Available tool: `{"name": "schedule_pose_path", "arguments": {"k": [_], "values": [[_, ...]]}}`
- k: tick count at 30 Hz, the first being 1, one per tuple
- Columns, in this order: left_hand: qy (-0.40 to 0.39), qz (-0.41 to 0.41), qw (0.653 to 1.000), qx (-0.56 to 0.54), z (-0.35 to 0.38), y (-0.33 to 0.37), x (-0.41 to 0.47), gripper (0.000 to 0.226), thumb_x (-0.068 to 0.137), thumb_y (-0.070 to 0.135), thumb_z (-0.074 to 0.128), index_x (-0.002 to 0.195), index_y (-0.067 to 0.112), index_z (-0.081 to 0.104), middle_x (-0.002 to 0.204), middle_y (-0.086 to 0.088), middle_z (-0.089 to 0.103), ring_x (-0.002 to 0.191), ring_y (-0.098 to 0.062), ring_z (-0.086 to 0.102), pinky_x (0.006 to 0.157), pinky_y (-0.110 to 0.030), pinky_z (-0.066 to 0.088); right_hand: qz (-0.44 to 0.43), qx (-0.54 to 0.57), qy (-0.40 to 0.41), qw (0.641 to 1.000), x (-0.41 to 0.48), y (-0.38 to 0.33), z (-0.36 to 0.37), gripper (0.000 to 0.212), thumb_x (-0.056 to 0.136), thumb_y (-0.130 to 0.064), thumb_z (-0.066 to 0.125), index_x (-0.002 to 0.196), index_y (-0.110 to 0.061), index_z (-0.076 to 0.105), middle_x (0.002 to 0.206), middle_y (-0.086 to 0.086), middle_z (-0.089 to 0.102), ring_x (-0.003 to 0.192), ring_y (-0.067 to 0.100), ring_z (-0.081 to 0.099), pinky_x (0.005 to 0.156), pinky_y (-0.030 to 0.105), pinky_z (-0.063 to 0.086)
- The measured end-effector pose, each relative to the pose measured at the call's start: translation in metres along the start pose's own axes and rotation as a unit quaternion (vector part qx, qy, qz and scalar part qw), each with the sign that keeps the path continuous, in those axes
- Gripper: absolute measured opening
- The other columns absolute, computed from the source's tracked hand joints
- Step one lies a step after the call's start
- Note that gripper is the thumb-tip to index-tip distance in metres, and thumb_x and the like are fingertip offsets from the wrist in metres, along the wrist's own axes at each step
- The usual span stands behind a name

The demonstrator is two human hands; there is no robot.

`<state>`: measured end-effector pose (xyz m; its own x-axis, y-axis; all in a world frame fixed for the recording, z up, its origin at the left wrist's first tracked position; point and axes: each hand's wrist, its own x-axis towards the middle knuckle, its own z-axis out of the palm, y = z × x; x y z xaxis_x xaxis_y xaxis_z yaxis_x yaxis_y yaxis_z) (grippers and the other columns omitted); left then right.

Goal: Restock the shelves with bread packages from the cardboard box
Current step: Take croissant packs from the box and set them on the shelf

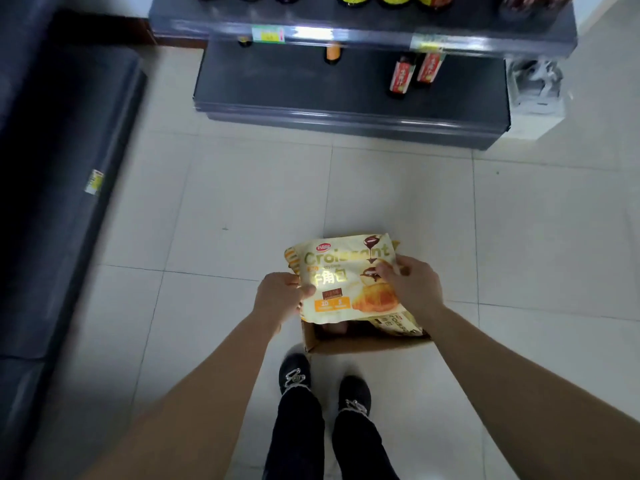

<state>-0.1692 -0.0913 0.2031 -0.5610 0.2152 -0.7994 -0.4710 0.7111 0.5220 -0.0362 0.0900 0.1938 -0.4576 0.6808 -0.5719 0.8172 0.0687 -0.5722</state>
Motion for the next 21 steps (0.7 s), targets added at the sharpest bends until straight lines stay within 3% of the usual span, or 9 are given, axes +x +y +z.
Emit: {"name": "schedule_pose_path", "arguments": {"k": [2,5,8,10,12,17,21], "values": [[0.027,0.024,0.999,-0.004,-0.014,0.009,-0.019,0.027,0.08,0.011,0.074,0.106,0.004,0.069,0.097,-0.009,0.073,0.091,-0.03,0.069,0.084,-0.042,0.057,-0.027,0.004,-0.03,0.999,-0.01,-0.021,-0.005,0.026,0.092,-0.036,0.056,0.112,-0.024,0.068,0.098,-0.001,0.07,0.096,0.023,0.063,0.085,0.039,0.051],[0.06,0.046,0.997,-0.026,-0.039,0.02,-0.048,0.029,0.083,0.013,0.071,0.111,0.007,0.07,0.097,-0.005,0.073,0.09,-0.026,0.068,0.085,-0.04,0.057,-0.068,-0.012,-0.067,0.995,-0.025,-0.054,-0.011,0.023,0.095,-0.024,0.05,0.107,-0.022,0.07,0.091,0.003,0.068,0.085,0.025,0.062,0.072,0.032,0.046],[0.094,0.064,0.992,-0.054,-0.068,0.03,-0.077,0.02,0.085,0.013,0.069,0.105,0.012,0.072,0.093,-0.003,0.072,0.092,-0.026,0.067,0.086,-0.039,0.056,-0.091,-0.056,-0.061,0.992,-0.039,-0.09,-0.013,0.028,0.094,-0.032,0.049,0.115,-0.023,0.064,0.102,0.001,0.066,0.085,0.021,0.06,0.065,0.027,0.041],[0.116,0.079,0.988,-0.061,-0.091,0.035,-0.097,0.007,0.087,0.014,0.067,0.09,0.017,0.072,0.095,-0.008,0.072,0.095,-0.029,0.066,0.087,-0.04,0.053,-0.119,-0.07,-0.064,0.988,-0.05,-0.118,-0.012,0.033,0.093,-0.034,0.049,0.121,-0.025,0.063,0.113,0.002,0.067,0.087,0.019,0.06,0.063,0.026,0.038],[0.139,0.089,0.983,-0.075,-0.115,0.037,-0.113,0.01,0.088,0.015,0.064,0.081,0.019,0.069,0.097,-0.012,0.072,0.097,-0.032,0.065,0.086,-0.041,0.053,-0.155,-0.061,-0.063,0.984,-0.067,-0.149,-0.01,0.03,0.093,-0.029,0.052,0.119,-0.022,0.066,0.11,0.001,0.069,0.085,0.017,0.059,0.064,0.025,0.037],[0.192,0.11,0.969,-0.112,-0.184,0.034,-0.15,0.015,0.091,0.021,0.06,0.085,0.013,0.071,0.09,-0.009,0.07,0.086,-0.028,0.064,0.082,-0.041,0.053,-0.249,-0.03,-0.071,0.966,-0.122,-0.224,0.002,0.012,0.09,-0.019,0.061,0.086,-0.019,0.072,0.08,-0.003,0.068,0.079,0.02,0.061,0.065,0.029,0.043],[0.242,0.128,0.953,-0.126,-0.244,0.028,-0.176,0.02,0.092,0.023,0.058,0.081,0.011,0.07,0.077,-0.005,0.063,0.074,-0.022,0.056,0.076,-0.041,0.054,-0.281,-0.013,-0.059,0.958,-0.151,-0.283,0.029,0.017,0.087,-0.02,0.067,0.101,-0.015,0.075,0.096,-0.001,0.072,0.091,0.021,0.064,0.078,0.029,0.049]]}}
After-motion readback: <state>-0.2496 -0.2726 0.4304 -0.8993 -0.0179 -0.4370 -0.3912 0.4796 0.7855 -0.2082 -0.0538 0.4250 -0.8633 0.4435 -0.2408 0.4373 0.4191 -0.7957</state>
